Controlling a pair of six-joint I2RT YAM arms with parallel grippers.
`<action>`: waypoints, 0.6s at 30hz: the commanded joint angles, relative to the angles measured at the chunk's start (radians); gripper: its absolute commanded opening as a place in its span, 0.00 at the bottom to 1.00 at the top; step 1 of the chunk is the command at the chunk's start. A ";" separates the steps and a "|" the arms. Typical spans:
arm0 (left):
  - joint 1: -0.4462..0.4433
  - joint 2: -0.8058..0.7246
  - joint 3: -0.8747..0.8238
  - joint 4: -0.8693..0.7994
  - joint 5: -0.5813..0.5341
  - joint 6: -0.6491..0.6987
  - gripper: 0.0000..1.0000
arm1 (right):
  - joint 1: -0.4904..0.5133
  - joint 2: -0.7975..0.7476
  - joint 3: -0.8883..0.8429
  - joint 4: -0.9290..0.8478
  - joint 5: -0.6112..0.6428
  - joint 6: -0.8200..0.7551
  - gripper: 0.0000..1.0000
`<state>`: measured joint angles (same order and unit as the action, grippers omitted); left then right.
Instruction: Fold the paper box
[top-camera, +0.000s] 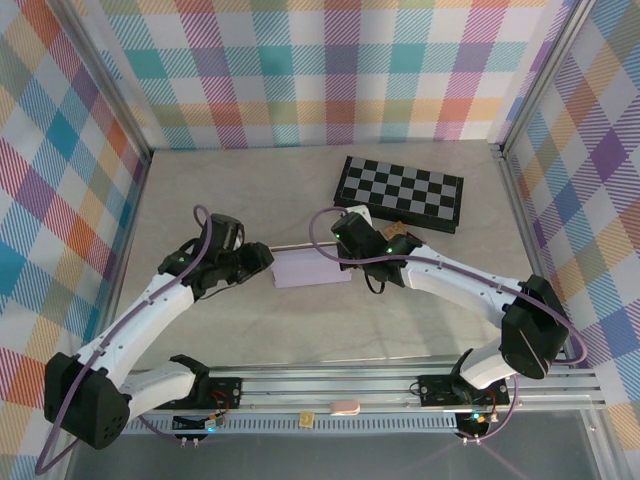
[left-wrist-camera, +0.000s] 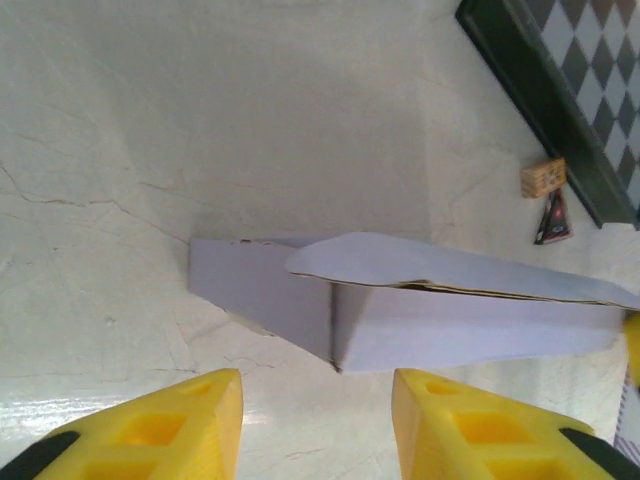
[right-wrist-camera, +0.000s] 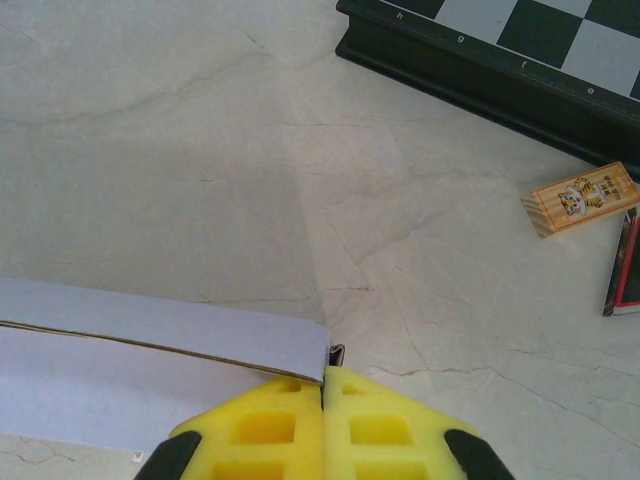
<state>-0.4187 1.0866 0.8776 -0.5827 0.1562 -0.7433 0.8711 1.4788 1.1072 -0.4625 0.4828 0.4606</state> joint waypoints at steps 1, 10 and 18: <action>-0.005 -0.029 0.087 -0.151 -0.037 0.078 0.43 | 0.006 0.031 -0.018 -0.082 -0.023 0.012 0.00; 0.008 0.172 0.313 -0.327 -0.042 0.463 0.38 | 0.008 0.028 -0.021 -0.080 -0.027 0.012 0.00; -0.009 0.314 0.423 -0.356 -0.043 0.669 0.41 | 0.009 0.023 -0.023 -0.081 -0.025 0.014 0.00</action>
<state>-0.4183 1.3918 1.2495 -0.8917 0.1135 -0.1932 0.8711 1.4788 1.1072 -0.4629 0.4828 0.4606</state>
